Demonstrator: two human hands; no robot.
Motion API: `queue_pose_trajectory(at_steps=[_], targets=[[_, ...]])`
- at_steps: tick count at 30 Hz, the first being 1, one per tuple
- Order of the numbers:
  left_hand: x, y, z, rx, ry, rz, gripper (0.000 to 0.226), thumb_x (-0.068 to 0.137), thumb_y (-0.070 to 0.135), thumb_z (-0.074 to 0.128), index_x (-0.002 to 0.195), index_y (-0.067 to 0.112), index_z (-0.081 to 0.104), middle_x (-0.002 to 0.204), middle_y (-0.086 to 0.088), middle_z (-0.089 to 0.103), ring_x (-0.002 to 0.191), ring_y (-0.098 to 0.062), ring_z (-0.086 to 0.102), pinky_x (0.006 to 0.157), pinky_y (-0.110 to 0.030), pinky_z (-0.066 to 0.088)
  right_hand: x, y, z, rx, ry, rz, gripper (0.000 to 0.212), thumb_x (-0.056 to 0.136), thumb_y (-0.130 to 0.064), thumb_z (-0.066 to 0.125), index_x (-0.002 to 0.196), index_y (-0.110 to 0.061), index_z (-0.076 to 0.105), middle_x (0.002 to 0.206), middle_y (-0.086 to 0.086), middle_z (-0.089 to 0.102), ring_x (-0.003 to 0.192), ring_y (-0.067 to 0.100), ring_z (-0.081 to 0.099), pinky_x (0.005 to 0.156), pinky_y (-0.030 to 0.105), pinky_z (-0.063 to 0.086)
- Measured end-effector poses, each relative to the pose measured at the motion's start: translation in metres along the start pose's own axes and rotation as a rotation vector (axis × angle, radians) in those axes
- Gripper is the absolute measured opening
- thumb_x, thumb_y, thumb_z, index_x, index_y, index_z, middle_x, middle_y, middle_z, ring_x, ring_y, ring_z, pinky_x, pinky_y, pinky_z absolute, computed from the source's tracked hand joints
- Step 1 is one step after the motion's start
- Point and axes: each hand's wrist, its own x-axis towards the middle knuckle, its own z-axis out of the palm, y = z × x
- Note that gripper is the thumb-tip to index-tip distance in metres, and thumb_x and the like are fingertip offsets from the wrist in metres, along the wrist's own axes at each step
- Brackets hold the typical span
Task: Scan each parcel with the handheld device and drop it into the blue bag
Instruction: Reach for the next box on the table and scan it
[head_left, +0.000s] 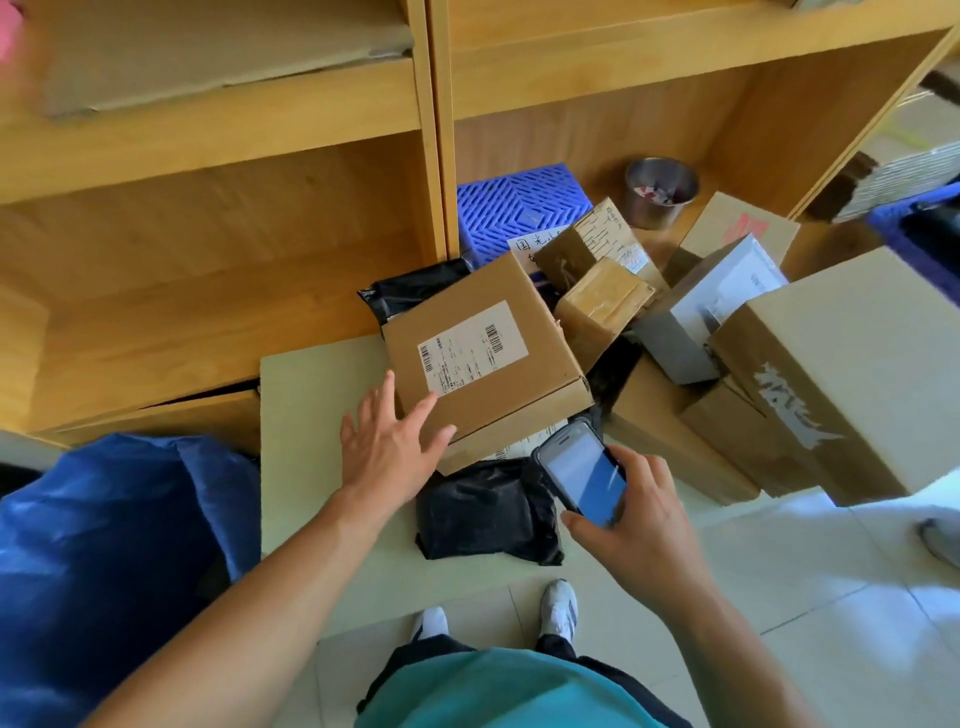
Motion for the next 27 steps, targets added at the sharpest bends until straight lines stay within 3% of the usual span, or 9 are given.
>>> queue_pose_trajectory(at_steps=[3, 5, 8, 12, 15, 20, 24, 27], targets=[[0.007, 0.006, 0.003, -0.068, -0.103, -0.201, 0.082, 0.089, 0.085, 0.028, 0.159, 0.050, -0.001, 0.168, -0.025, 0.001, 0.143, -0.050, 0.036, 0.106, -0.055, 0.048, 0.016, 0.006, -0.011, -0.041, 0.001, -0.030, 0.092, 0.073, -0.050, 0.085, 0.147, -0.028, 0.034, 0.121, -0.010, 0.036, 0.106, 0.014, 0.046, 0.076, 0.023, 0.045], [0.009, 0.014, 0.003, -0.135, -0.175, -0.272, 0.087, 0.085, 0.089, 0.027, 0.154, 0.055, -0.013, 0.162, -0.027, 0.020, 0.128, -0.048, 0.053, 0.092, -0.050, 0.057, 0.027, 0.009, -0.017, -0.076, -0.015, -0.044, 0.093, 0.072, -0.050, 0.085, 0.147, -0.027, 0.034, 0.120, -0.010, 0.036, 0.106, 0.014, 0.046, 0.074, 0.023, 0.044], [0.011, 0.027, 0.003, -0.301, -0.255, -0.331, 0.095, 0.080, 0.093, 0.034, 0.155, 0.054, -0.010, 0.143, -0.014, 0.052, 0.113, -0.035, 0.062, 0.082, -0.042, 0.058, 0.041, 0.010, -0.024, -0.092, -0.036, -0.071, 0.094, 0.073, -0.050, 0.085, 0.148, -0.026, 0.034, 0.122, -0.007, 0.038, 0.106, 0.015, 0.047, 0.072, 0.023, 0.042], [0.011, 0.039, 0.009, -0.564, -0.328, -0.409, 0.108, 0.076, 0.091, 0.050, 0.158, 0.051, -0.006, 0.160, -0.006, 0.040, 0.132, -0.032, 0.053, 0.094, -0.041, 0.050, 0.055, 0.012, -0.029, -0.097, -0.062, -0.101, 0.094, 0.072, -0.053, 0.085, 0.147, -0.028, 0.034, 0.119, -0.009, 0.037, 0.104, 0.012, 0.045, 0.066, 0.017, 0.039], [0.012, 0.047, 0.010, -0.646, -0.281, -0.427, 0.112, 0.076, 0.084, 0.061, 0.160, 0.048, -0.004, 0.161, -0.005, 0.035, 0.134, -0.029, 0.049, 0.091, -0.035, 0.044, 0.062, 0.015, -0.034, -0.099, -0.062, -0.127, 0.093, 0.072, -0.054, 0.084, 0.146, -0.027, 0.035, 0.116, -0.009, 0.037, 0.102, 0.011, 0.045, 0.063, 0.013, 0.039], [0.011, 0.065, 0.005, -0.607, -0.184, -0.457, 0.115, 0.073, 0.080, 0.070, 0.156, 0.055, -0.005, 0.141, -0.010, 0.042, 0.107, -0.023, 0.054, 0.080, -0.035, 0.051, 0.067, 0.024, -0.039, -0.084, -0.062, -0.134, 0.093, 0.072, -0.053, 0.085, 0.146, -0.028, 0.035, 0.118, -0.010, 0.037, 0.102, 0.010, 0.046, 0.070, 0.020, 0.047], [0.004, 0.077, 0.002, -0.503, -0.001, -0.407, 0.128, 0.071, 0.069, 0.080, 0.156, 0.049, -0.013, 0.135, -0.006, 0.039, 0.110, -0.028, 0.056, 0.072, -0.042, 0.059, 0.067, 0.026, -0.041, -0.081, -0.068, -0.132, 0.093, 0.073, -0.051, 0.085, 0.147, -0.026, 0.035, 0.125, -0.007, 0.040, 0.105, 0.012, 0.047, 0.070, 0.019, 0.046], [-0.004, 0.081, 0.003, -0.424, 0.120, -0.331, 0.127, 0.073, 0.058, 0.085, 0.159, 0.047, -0.008, 0.154, -0.013, 0.026, 0.125, -0.037, 0.048, 0.078, -0.048, 0.060, 0.064, 0.025, -0.040, -0.084, -0.087, -0.123, 0.093, 0.074, -0.049, 0.086, 0.148, -0.025, 0.034, 0.125, -0.006, 0.039, 0.107, 0.012, 0.046, 0.066, 0.013, 0.039]])
